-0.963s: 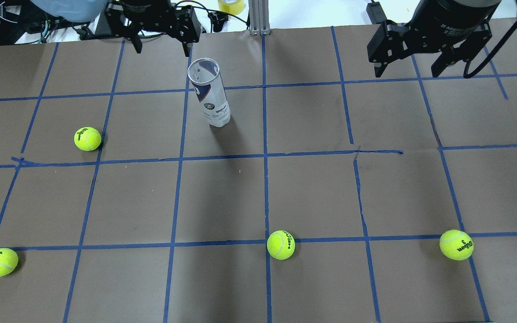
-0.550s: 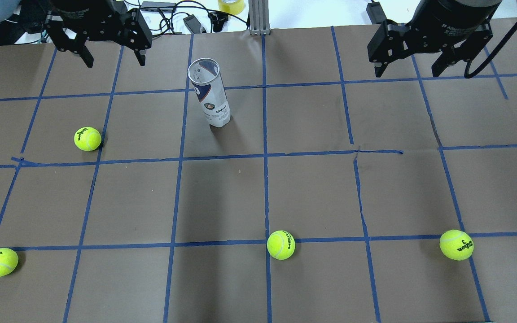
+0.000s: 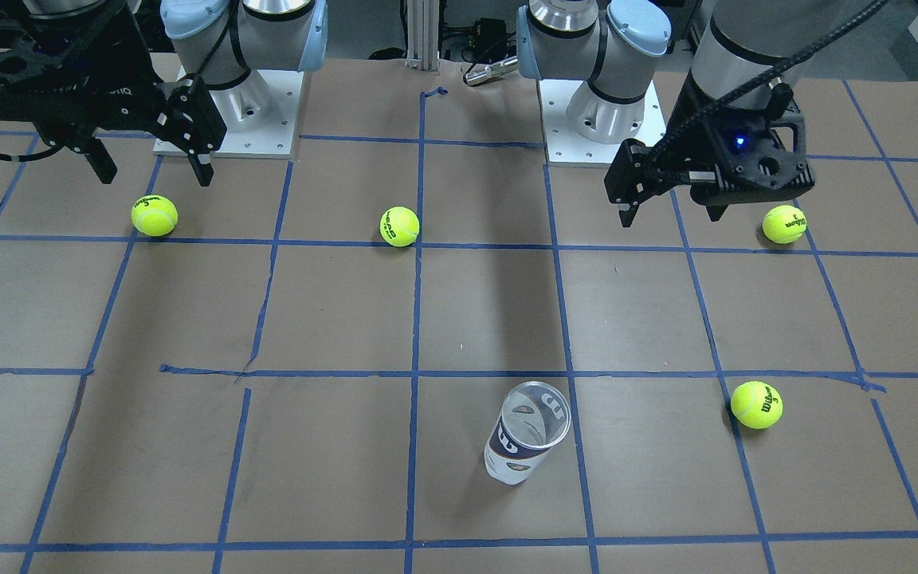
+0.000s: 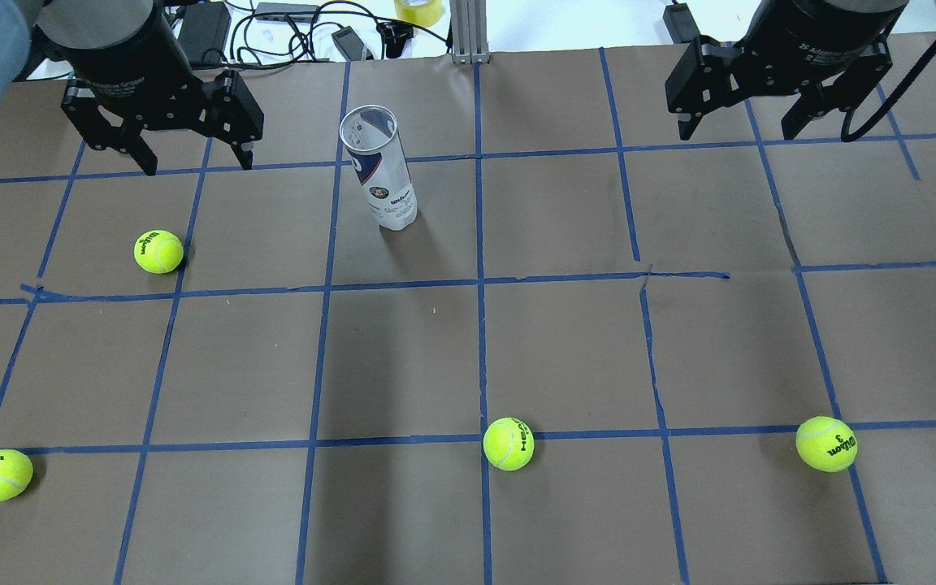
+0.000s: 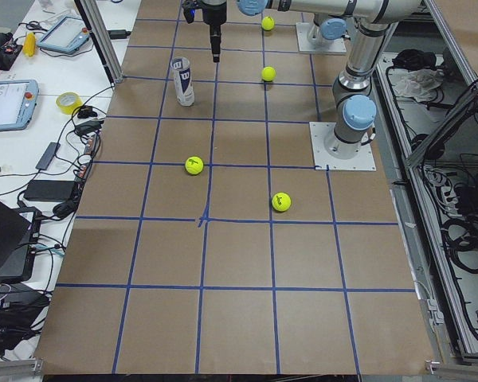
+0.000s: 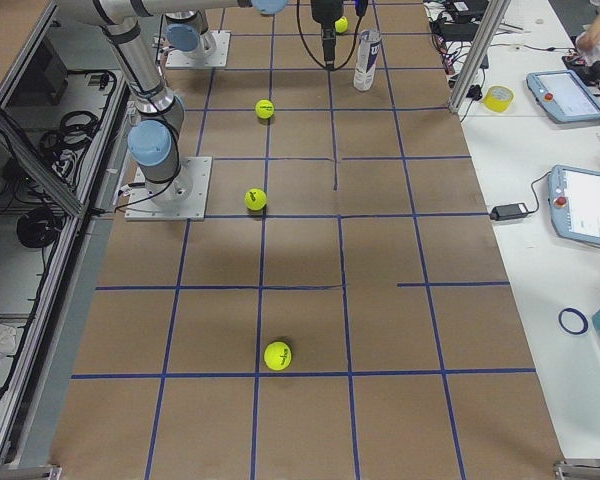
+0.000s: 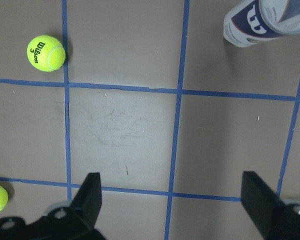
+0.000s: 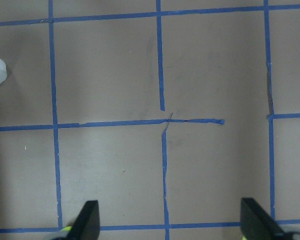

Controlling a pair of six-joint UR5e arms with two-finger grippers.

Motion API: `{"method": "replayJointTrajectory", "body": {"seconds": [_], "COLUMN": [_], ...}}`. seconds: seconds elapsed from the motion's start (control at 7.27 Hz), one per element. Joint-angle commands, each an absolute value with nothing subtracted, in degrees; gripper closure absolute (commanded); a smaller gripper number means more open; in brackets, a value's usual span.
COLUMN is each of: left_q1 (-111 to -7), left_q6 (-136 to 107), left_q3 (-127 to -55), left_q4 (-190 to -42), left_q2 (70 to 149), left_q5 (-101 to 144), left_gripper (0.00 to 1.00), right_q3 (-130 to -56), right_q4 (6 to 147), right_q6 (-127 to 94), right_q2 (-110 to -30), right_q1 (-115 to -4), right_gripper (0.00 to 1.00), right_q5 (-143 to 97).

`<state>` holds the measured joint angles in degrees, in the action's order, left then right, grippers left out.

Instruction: Lift up tennis ball bucket

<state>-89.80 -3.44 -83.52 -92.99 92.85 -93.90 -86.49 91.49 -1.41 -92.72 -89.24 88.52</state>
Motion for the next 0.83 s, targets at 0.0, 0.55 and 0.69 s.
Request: {"method": "replayJointTrajectory", "body": {"seconds": [0.0,0.55,0.69], "left_q1": [-89.12,-88.59,-88.59], "left_q6": [-1.59,0.09,0.09], "left_q3": [-84.81,-85.96,-85.96], "left_q4": [-92.73,-93.25,-93.51], "left_q2": [91.15,89.47,89.39], "left_q5": [-93.78,-91.32,-91.49], "left_gripper": [0.00,0.00,0.00], "right_q3": [-86.48,-86.48,-86.48], "right_q4": [91.49,91.49,91.49], "right_q6": [-1.41,-1.41,-1.41], "right_q2": [-92.72,-92.72,-92.72], "right_q1": [-89.21,-89.30,-89.30], "right_gripper": [0.00,0.00,0.00], "right_q5": [88.51,88.51,88.51]}}
